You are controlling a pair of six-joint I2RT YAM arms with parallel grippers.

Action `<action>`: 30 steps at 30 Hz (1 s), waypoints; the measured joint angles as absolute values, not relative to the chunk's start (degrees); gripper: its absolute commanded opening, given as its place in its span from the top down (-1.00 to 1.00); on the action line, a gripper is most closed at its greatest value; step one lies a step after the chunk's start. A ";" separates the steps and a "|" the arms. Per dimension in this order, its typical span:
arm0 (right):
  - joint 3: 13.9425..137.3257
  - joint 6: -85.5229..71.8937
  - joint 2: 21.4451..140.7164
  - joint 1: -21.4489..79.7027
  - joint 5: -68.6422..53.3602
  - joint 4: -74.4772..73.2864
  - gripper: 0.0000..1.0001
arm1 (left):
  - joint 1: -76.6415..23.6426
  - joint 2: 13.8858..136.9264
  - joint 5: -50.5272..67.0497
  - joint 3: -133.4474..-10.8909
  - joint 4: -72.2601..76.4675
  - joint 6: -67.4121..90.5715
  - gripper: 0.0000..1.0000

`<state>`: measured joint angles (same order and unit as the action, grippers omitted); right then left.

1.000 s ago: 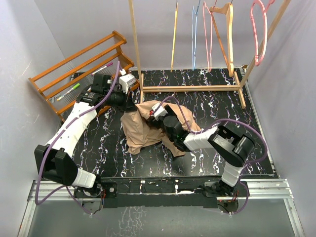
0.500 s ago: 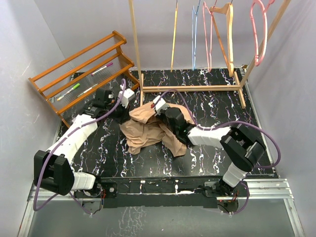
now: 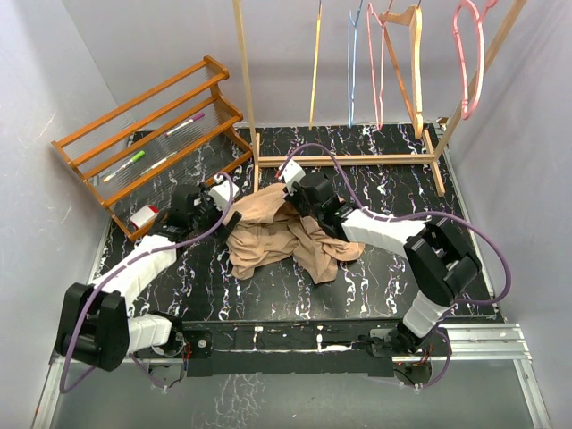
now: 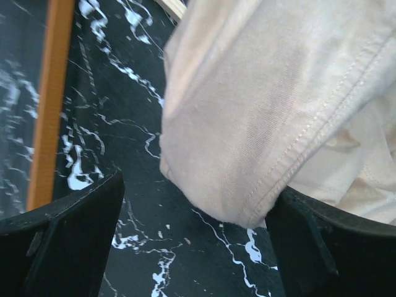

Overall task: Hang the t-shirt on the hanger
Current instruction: Pick up the T-shirt from the center of the board.

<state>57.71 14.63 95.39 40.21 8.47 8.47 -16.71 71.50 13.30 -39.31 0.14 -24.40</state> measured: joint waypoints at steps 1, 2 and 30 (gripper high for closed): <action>57.84 14.44 95.68 40.03 8.14 7.81 0.84 | -16.71 70.06 13.13 -38.48 1.45 -24.43 -0.80; 57.98 14.26 96.03 39.94 7.79 7.31 0.84 | -16.73 68.66 12.97 -37.91 2.66 -24.40 -0.80; 62.46 9.47 99.90 36.18 0.86 3.11 0.84 | -27.75 53.67 21.04 -26.41 8.14 -45.52 -0.56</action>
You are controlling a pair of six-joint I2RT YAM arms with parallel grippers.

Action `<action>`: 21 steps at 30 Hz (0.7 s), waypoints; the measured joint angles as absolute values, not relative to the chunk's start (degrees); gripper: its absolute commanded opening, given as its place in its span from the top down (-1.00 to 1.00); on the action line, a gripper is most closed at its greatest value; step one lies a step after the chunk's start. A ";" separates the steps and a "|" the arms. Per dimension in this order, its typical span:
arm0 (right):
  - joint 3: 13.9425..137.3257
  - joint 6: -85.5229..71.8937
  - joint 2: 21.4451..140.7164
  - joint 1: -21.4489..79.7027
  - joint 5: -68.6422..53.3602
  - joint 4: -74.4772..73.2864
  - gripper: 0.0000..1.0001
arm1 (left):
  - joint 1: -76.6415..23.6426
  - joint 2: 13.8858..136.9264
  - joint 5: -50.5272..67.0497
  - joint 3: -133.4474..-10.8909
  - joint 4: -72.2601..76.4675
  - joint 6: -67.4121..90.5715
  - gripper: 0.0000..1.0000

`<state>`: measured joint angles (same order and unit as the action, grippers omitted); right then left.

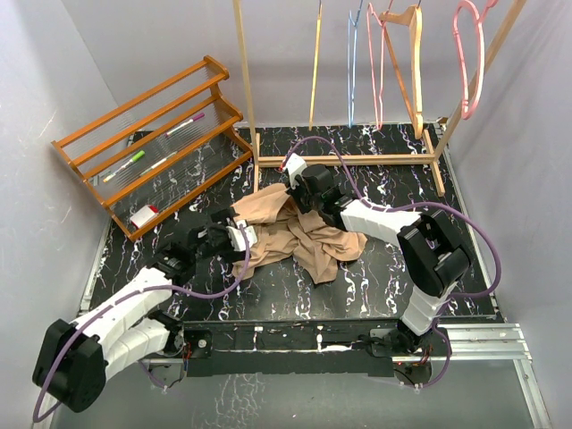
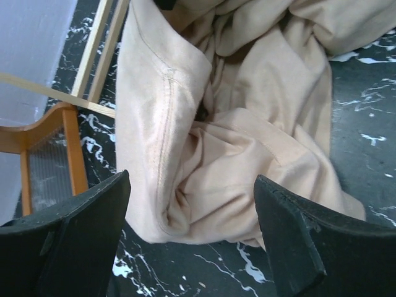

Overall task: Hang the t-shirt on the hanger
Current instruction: Pick up the T-shirt from the center of the board.

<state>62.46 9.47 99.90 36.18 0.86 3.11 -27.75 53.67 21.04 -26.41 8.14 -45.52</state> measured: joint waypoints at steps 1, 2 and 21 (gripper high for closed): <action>62.46 9.30 99.90 36.21 0.82 3.11 0.84 | -28.25 54.41 20.29 -26.39 9.02 -46.17 -0.56; 62.46 9.17 99.90 36.21 0.75 3.07 0.84 | -28.73 55.22 19.57 -26.41 10.20 -46.72 -0.55; 62.46 8.29 99.90 36.21 0.64 3.07 0.84 | -34.00 65.76 10.22 -26.24 27.49 -52.53 -0.41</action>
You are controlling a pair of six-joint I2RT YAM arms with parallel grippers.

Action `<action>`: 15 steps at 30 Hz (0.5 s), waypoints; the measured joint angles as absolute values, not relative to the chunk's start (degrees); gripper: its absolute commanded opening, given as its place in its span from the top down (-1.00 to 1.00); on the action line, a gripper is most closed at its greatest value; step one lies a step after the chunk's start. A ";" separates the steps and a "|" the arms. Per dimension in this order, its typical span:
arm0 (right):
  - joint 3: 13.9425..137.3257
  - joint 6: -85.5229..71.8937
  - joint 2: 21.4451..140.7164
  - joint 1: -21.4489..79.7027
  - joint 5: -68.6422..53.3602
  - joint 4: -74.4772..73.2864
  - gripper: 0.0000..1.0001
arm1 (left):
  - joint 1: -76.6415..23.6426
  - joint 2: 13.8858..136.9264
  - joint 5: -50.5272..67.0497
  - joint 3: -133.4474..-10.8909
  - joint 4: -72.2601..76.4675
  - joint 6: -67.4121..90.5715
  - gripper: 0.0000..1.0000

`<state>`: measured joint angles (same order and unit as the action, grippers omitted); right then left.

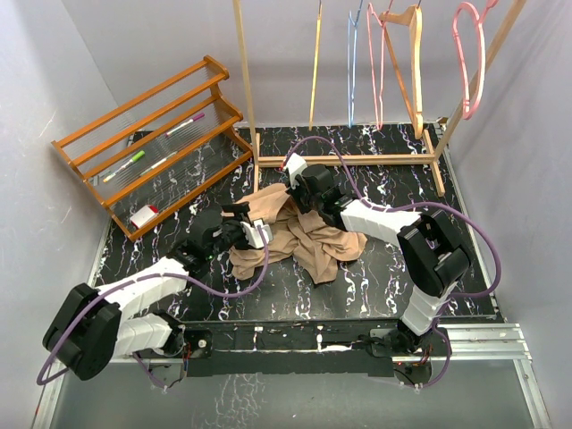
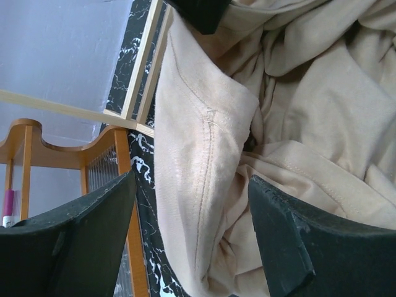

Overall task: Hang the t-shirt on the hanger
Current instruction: Pick up the T-shirt from the center of the board.

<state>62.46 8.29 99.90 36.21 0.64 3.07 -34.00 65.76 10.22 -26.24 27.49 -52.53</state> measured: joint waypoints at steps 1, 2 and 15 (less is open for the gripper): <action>62.46 8.21 99.90 36.21 0.64 3.07 0.84 | -34.00 66.19 10.11 -26.15 27.83 -52.77 -0.40; 62.46 8.16 99.90 36.21 0.64 3.07 0.84 | -34.00 66.70 10.07 -26.13 28.03 -52.97 -0.39; 62.39 7.55 99.90 36.18 0.69 3.09 0.84 | -34.59 71.11 9.32 -26.09 31.18 -55.72 -0.06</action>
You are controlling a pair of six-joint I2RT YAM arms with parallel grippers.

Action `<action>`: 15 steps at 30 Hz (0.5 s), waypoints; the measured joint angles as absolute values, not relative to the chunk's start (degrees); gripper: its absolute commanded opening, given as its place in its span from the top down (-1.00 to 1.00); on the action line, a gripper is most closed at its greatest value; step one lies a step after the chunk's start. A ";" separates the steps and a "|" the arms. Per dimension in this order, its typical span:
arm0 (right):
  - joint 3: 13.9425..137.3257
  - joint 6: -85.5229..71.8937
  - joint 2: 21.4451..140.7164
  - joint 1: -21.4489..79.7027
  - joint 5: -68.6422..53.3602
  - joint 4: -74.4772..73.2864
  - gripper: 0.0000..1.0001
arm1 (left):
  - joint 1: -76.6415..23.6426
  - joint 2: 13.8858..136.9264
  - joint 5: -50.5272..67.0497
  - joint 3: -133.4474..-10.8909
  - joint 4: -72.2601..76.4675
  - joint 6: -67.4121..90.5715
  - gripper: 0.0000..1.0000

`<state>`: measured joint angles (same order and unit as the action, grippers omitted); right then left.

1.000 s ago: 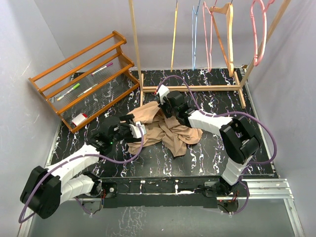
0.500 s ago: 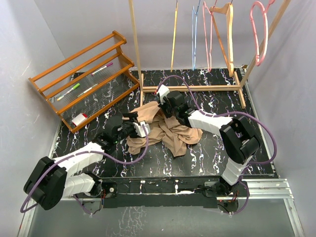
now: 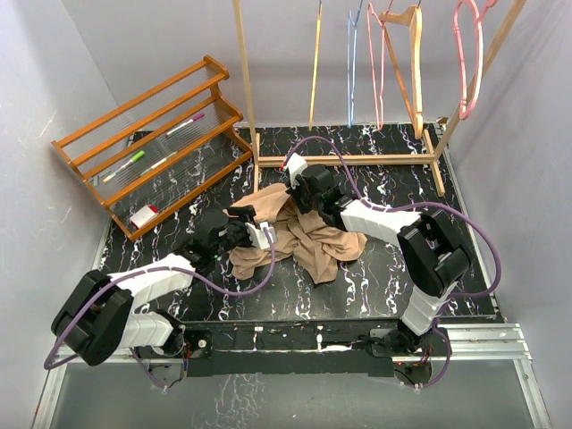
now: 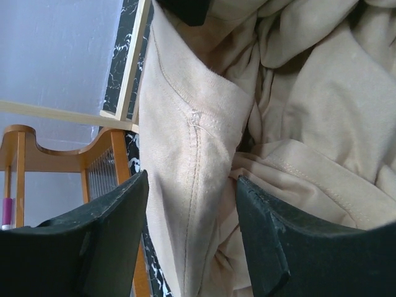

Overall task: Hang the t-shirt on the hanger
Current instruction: Pick up the T-shirt from the center of the board.

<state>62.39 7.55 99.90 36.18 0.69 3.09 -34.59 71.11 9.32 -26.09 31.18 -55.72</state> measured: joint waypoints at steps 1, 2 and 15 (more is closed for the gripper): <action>62.35 7.55 99.90 36.18 0.71 3.09 0.84 | -34.61 71.85 8.84 -26.09 31.83 -55.86 0.01; 62.35 7.55 99.90 36.18 0.71 3.09 0.84 | -34.63 72.25 8.64 -26.09 32.16 -55.92 0.08; 61.78 7.57 98.98 35.92 0.71 3.14 0.84 | -34.59 75.66 2.94 -28.51 32.08 -52.80 1.00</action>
<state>61.78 7.57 98.98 35.92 0.71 3.14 -34.59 75.66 2.94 -28.51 32.08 -52.80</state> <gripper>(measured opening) 0.098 0.022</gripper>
